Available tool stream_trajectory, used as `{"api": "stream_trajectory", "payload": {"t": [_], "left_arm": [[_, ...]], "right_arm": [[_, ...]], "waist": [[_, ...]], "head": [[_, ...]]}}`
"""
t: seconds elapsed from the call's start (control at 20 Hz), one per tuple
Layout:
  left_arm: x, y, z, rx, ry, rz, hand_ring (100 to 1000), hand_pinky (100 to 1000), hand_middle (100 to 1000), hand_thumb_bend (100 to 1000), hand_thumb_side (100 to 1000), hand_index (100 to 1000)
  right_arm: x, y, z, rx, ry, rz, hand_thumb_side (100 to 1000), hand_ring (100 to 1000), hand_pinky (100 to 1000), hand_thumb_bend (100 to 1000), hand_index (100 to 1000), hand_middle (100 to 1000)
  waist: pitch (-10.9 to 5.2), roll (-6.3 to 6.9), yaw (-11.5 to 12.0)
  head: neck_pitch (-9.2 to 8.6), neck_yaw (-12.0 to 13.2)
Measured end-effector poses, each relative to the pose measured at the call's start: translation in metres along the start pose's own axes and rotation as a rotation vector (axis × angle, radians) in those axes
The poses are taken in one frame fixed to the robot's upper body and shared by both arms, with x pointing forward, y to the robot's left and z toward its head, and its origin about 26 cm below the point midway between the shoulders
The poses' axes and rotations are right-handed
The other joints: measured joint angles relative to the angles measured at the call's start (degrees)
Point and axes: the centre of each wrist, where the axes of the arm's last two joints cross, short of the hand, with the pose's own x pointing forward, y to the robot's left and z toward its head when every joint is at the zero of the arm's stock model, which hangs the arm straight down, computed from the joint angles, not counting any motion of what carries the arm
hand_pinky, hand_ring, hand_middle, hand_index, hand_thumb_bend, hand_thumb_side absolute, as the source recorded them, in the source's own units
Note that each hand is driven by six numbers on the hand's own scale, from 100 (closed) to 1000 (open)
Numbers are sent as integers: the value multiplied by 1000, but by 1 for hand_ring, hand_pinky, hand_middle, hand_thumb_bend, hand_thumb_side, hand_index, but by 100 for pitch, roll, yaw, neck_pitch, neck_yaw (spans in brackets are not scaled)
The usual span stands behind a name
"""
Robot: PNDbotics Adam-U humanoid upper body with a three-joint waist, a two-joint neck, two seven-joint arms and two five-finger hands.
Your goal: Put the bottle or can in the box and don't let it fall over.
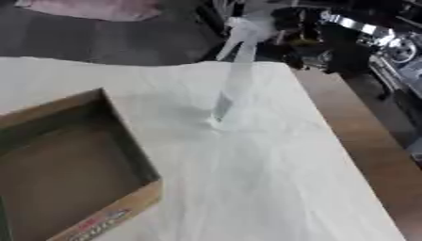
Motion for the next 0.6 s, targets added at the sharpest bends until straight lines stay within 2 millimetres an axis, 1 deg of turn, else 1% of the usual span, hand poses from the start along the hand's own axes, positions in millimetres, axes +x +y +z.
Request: {"api": "stream_trajectory", "payload": {"t": [0.3,0.45,0.5,0.55,0.6], "left_arm": [[0,0,0,-2,0,-1,455,650,668,100,765,819],[1,1,-1,-6,0,-5,454,650,668,100,766,819],[1,1,-1,-6,0,-5,454,650,669,100,766,819],[1,1,-1,-6,0,-5,454,650,668,100,766,819],[1,1,-1,-7,0,-5,454,650,668,101,766,819]], "right_arm": [[5,-5,-3,-28,-24,-1,337,967,885,344,860,1000],[7,-7,-4,-36,-33,3,336,965,883,349,860,1000],[8,-8,-4,-39,-37,6,358,965,883,329,860,1000],[8,-9,-5,-42,-41,9,335,964,883,350,860,1000],[9,-9,-5,-43,-43,13,335,964,883,352,860,1000]], "waist": [[-3,-40,95],[-3,-90,119],[-3,-105,120],[-3,-111,124],[-3,-117,134]], "head": [[-27,-112],[-28,-158],[-29,-170],[-29,-184],[-29,-201]]}}
